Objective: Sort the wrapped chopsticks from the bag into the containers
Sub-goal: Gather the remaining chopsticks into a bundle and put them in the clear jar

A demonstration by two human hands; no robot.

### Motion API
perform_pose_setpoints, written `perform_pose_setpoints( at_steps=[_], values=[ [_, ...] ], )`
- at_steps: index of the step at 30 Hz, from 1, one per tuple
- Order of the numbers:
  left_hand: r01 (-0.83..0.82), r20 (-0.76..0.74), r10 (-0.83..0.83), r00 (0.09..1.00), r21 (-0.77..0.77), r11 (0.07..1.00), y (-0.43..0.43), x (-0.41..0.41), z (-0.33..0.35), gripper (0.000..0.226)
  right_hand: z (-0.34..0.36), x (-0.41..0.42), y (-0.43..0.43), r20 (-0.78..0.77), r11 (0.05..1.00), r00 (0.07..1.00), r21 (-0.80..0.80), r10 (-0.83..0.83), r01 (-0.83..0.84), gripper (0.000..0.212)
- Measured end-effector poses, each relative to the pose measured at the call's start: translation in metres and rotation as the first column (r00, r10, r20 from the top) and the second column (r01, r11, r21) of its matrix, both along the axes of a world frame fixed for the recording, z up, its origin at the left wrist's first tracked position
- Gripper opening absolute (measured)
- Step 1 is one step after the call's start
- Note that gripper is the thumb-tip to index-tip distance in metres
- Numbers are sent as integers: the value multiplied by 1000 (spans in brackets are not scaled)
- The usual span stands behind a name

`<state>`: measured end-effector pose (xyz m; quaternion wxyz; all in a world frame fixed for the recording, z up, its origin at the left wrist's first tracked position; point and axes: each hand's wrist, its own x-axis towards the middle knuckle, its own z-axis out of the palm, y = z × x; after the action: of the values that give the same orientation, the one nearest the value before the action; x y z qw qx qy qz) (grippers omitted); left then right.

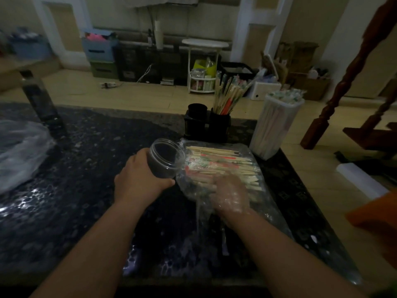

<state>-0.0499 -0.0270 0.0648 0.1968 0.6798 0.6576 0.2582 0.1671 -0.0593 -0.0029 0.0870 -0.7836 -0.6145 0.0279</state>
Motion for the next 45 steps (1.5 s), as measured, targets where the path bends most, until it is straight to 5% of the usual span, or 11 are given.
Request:
perform_pose_setpoints(
  at_steps=[2,5,7,12,14,21,25,45],
  values=[
    [7,-1,-7,1000,2,1000,-2,1,2,90,8,3,0,-145,995,989,-104,-10,-5,25],
    [7,10,-7,1000,12,1000,-4,3,3,88,12,-6,-8,-340,910,929,-319,150,-264,27],
    [11,12,-11,1000,14,1000,-4,4,4,89,6,-8,-10,-394,886,897,-316,202,-339,26],
    [17,6,-17,1000,11,1000,-3,6,2,90,-3,4,-5,-460,988,888,-127,22,-91,10],
    [16,4,-16,1000,3,1000,-3,7,2,90,-8,7,-5,-363,997,931,-78,-30,2,11],
    [24,-9,-24,1000,11,1000,-1,9,-2,91,-21,5,3,44,996,995,16,88,-88,36],
    [10,-32,-10,999,1,1000,1,8,-6,93,-22,6,10,87,995,992,-19,96,-95,45],
    [6,-60,-8,998,-31,999,5,6,-11,91,3,5,12,236,979,956,-143,174,-143,22]
  ],
)
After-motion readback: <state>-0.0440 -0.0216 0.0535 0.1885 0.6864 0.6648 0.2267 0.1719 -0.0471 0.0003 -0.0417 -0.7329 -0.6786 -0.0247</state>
